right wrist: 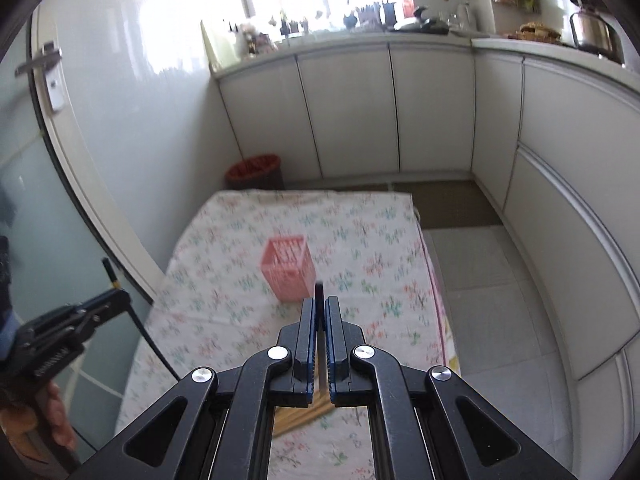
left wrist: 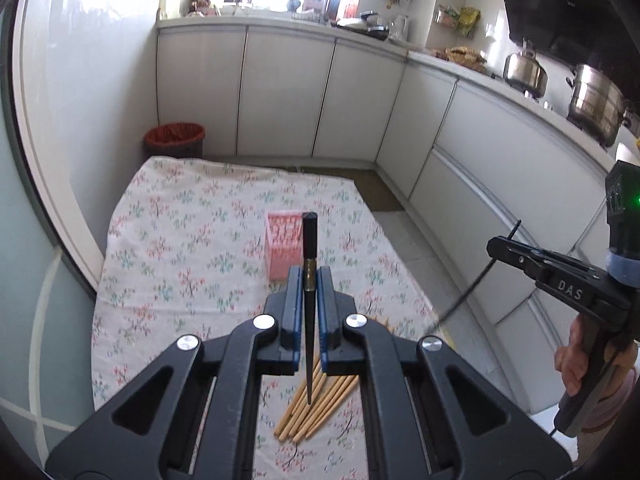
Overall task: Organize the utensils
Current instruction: 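Carry both black chopsticks over the pink holder and open both tools to drop them in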
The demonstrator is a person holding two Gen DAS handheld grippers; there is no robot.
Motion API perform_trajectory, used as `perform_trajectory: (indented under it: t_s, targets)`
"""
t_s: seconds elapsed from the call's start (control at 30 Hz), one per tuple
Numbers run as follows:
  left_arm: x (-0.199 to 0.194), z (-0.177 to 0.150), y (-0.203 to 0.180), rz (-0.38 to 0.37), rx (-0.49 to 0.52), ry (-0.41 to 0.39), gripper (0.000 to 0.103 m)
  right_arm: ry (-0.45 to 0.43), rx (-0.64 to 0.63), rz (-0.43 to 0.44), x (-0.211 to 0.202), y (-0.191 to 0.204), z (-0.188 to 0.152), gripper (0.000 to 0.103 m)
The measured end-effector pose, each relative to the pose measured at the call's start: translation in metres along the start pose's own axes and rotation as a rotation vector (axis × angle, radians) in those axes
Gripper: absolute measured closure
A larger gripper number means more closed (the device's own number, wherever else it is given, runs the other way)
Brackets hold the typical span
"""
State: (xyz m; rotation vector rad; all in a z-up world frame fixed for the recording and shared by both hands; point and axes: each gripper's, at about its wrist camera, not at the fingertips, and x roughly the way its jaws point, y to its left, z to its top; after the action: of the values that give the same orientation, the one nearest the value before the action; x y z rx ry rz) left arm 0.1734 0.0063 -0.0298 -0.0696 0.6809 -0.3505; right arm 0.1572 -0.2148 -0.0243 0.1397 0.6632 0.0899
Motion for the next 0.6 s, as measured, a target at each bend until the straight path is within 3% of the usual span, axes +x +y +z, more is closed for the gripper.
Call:
perform_trajectory:
  t_s: [0.3,0.6]
  targets:
    - [0.013,0.047,-0.008,0.011,0.011,-0.054,0.096,-0.051,0.009,0.009,0.0,0.006,0.053,0.099]
    - [0.063,0.099,-0.002,0.027,-0.014,-0.101,0.096,-0.11,0.009,0.033,0.05,0.019,0.109,0.098]
